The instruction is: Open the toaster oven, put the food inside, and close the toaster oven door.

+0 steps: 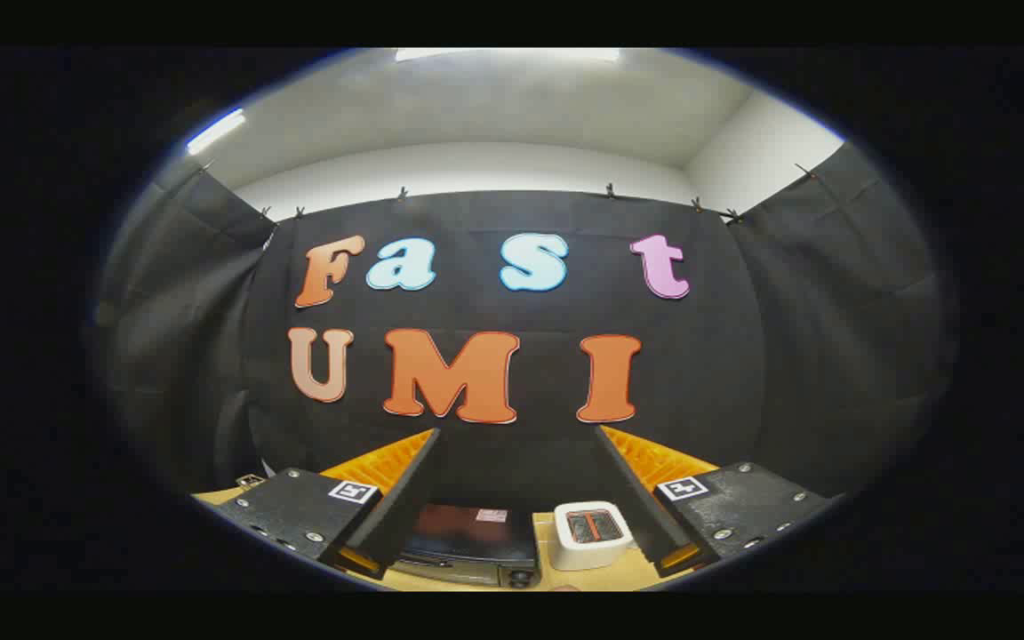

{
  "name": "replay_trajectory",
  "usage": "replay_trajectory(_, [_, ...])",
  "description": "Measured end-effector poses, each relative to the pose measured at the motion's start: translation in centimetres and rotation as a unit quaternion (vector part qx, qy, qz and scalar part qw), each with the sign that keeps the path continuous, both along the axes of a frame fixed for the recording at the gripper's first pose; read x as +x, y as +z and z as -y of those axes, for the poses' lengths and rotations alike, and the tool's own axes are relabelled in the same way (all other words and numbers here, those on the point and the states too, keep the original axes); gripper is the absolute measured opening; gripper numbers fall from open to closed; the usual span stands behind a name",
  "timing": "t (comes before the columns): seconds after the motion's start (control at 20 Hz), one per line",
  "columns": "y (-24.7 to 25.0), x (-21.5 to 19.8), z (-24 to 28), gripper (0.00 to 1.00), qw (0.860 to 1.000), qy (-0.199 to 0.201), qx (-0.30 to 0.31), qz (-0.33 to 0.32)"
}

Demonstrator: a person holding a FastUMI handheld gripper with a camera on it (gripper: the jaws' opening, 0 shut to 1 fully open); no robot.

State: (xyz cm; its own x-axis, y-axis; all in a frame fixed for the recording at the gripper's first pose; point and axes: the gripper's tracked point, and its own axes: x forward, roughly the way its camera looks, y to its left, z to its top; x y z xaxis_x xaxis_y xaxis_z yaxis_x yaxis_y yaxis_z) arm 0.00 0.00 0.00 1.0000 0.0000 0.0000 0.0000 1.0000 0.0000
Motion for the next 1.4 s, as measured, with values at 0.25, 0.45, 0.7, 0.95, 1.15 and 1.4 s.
replay_trajectory(0.25, [0.4, -0.1, -0.2, 0.98, 1.000, 0.003, 0.001, 0.003])
replay_trajectory(0.45, [1.2, 0.2, -0.2, 0.98, 1.000, 0.000, 0.003, 0.008])
replay_trajectory(0.7, [0.8, 0.7, -1.0, 0.98, 1.000, 0.001, 0.014, -0.003])
replay_trajectory(0.95, [-0.3, 1.4, -2.3, 0.98, 1.000, 0.011, 0.010, -0.018])
replay_trajectory(1.15, [-3.8, 2.1, -3.9, 0.98, 0.998, 0.018, 0.006, -0.053])
replay_trajectory(1.4, [-11.9, 2.6, -8.3, 0.99, 0.987, 0.056, 0.020, -0.149])
